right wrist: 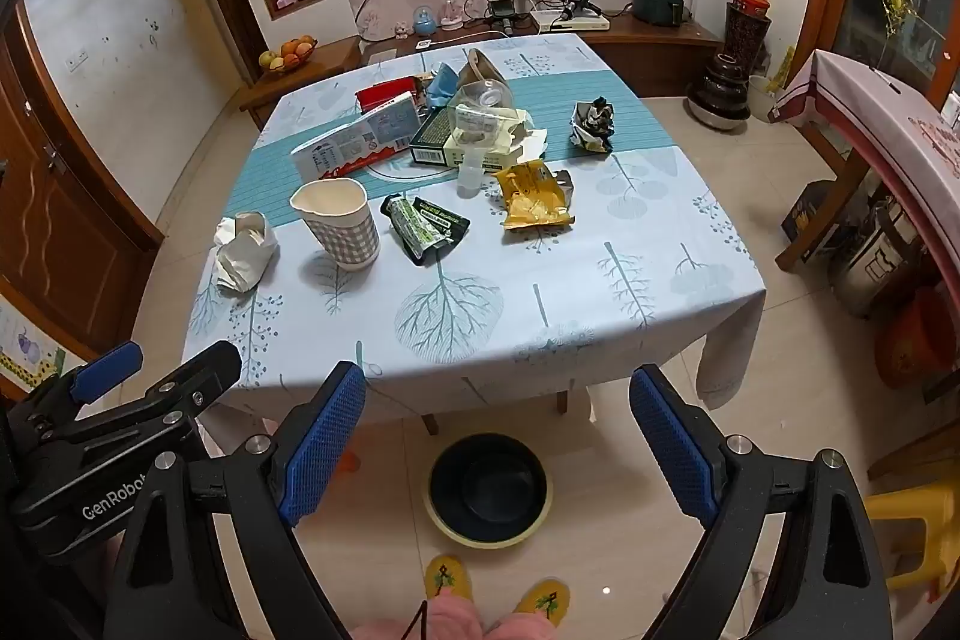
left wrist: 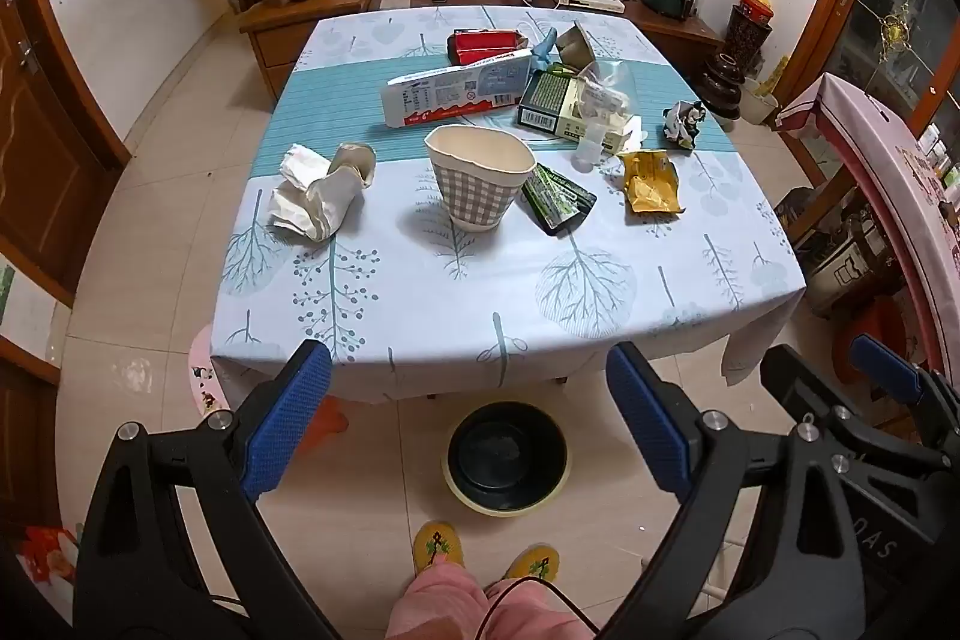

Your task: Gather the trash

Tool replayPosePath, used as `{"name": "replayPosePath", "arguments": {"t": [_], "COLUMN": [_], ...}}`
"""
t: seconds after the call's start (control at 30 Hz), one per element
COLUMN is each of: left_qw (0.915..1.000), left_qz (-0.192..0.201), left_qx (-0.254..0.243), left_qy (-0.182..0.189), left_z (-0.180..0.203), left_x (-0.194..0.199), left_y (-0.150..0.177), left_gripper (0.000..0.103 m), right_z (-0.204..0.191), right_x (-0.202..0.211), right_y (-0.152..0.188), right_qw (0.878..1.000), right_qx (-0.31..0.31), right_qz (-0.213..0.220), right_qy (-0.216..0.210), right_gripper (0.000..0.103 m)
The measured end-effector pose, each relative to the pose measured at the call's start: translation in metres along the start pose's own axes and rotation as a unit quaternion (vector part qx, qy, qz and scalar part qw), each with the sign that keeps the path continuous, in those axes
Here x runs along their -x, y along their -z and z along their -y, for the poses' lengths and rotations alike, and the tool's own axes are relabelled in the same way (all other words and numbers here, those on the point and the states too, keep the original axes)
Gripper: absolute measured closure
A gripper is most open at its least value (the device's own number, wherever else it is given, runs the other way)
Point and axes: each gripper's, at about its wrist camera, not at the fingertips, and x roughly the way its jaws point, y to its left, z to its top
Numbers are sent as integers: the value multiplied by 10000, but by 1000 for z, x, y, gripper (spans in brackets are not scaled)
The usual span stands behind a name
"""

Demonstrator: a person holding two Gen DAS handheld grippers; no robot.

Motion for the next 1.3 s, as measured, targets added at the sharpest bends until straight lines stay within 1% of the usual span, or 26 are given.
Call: {"name": "replayPosePath", "arguments": {"t": [0.2,0.3,0.33,0.7,1.3], "left_qw": [10000,10000,10000,9999,9999], "left_qz": [-42,9,21,-78,30], "left_qx": [-17,-33,-41,-36,-9], "left_qy": [-35,-59,-73,-78,-114], "left_z": [1,1,-1,-3,-6], "left_x": [-1,2,4,5,10], "left_y": [0,0,5,6,6], "left_gripper": [11,11,11,11,11], "right_z": [-2,-3,-2,-5,-8], "right_x": [3,5,4,10,11], "right_y": [3,3,4,7,7], "right_qw": [10000,10000,10000,10000,10000], "right_qx": [-7,12,13,30,39], "right_qz": [15,47,43,64,79], "right_qy": [-25,-25,-30,-27,-24], "right_gripper": [11,11,11,11,11]}}
